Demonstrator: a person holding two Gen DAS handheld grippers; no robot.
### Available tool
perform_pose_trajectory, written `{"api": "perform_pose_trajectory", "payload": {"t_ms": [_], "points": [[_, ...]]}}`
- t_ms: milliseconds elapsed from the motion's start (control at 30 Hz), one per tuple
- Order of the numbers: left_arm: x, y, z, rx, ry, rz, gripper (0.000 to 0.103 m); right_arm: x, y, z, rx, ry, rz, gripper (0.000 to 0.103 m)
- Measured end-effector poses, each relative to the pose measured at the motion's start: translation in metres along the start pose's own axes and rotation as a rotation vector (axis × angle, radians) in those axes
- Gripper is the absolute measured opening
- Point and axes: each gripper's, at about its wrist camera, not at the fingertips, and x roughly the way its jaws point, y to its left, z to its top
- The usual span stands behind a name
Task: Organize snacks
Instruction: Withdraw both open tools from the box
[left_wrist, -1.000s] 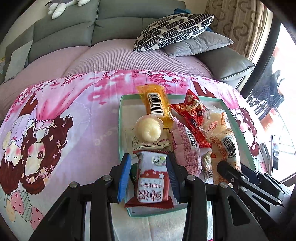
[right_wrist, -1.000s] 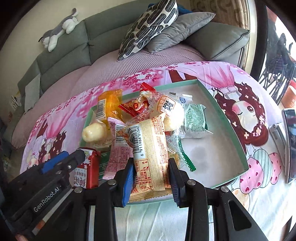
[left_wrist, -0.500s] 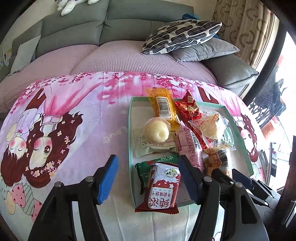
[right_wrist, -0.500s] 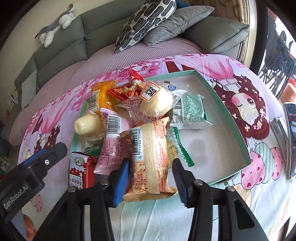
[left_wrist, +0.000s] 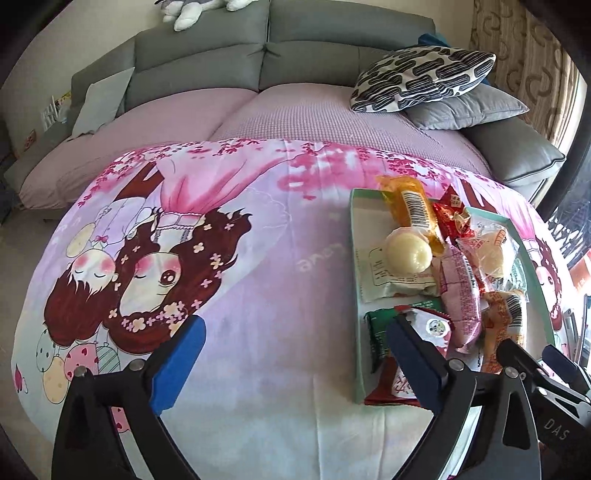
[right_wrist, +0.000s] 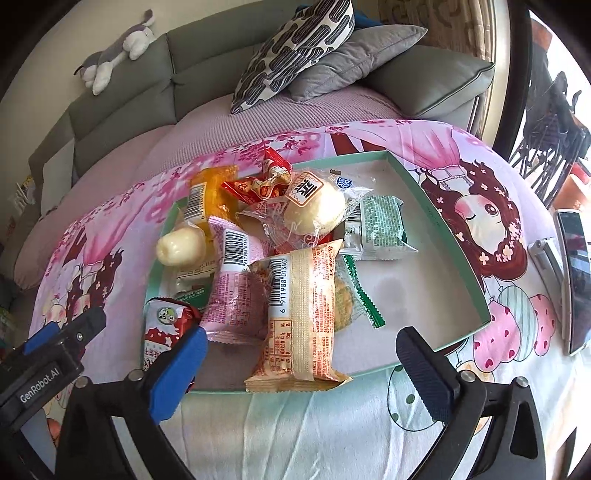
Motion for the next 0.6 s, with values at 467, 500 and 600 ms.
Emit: {"api": "perform_pose_trajectory", "payload": {"t_ms": [467, 500, 600], "points": [[-0.006, 0.022, -0.037, -0.006, 0.056, 0.085, 0.098, -0.017, 0.011, -0.034, -0.055, 0.002, -0.017, 0.103], [-0.005, 0.022, -0.039, 0.003, 0.060, 0.087, 0.098, -0.017, 0.011, -0.034, -0.057, 0.004, -0.020, 0.103], [-0.003, 0.020, -0.041, 0.022, 0.068, 0.099, 0.098, -0.017, 0.012, -0.035, -0.063, 0.003, -0.026, 0.103]]}}
